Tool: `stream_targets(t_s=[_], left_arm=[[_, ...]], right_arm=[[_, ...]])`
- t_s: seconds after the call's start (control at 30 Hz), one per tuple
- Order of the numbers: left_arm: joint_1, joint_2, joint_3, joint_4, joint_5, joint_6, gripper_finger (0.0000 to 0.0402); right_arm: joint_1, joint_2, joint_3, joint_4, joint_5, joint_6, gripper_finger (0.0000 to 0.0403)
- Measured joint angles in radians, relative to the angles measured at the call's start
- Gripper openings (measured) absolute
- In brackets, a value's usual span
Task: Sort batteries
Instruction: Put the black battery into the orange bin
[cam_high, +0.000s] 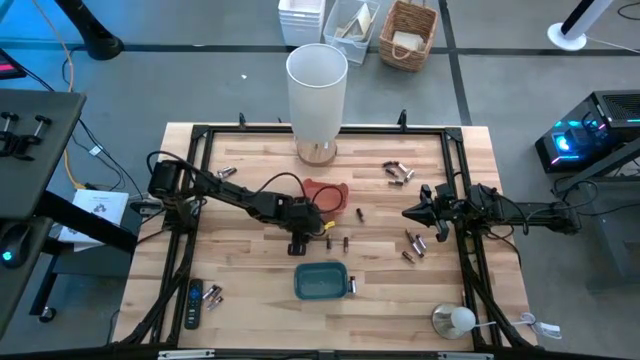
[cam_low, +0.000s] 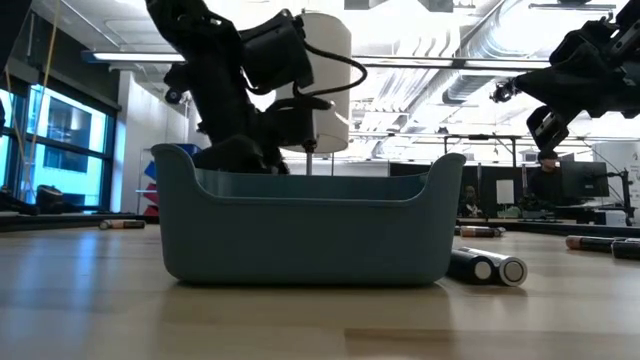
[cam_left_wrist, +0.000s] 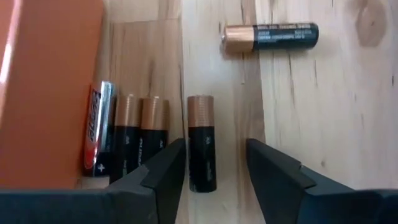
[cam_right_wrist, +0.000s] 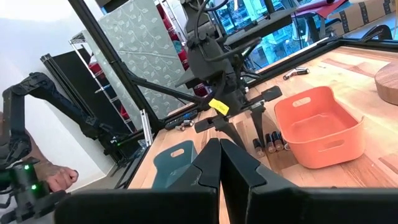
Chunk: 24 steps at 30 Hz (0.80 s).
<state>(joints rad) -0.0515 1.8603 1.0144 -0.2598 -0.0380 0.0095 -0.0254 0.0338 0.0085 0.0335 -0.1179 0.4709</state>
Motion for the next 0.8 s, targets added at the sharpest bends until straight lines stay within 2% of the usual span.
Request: stream_targets(t_s=[0.3,0.5,0.67,0.8], left_arm=[[-0.025,0.021,-0.003,0.021,-0.065,0.000,0.0110],[-0.020,0.058,0.003,0.019,-0.008,-0.086,0.0031],[-0.009,-0.032,0.001,0.010,-0.012,-0.140,0.0031],[0.020,-0.196,0.018,0.044,0.006,-0.114,0.0031]], right_arm=[[0.000,0.000,0.000,0.000,0.000,0.000,0.0000],[0.000,0.000,0.000,0.000,-0.005,0.000,0.0000],[0.000,-0.001,0.000,0.000,-0.004,0.000,0.0000],[0.000,0.006,0.000,0.000,-0.003,0.000,0.0000]])
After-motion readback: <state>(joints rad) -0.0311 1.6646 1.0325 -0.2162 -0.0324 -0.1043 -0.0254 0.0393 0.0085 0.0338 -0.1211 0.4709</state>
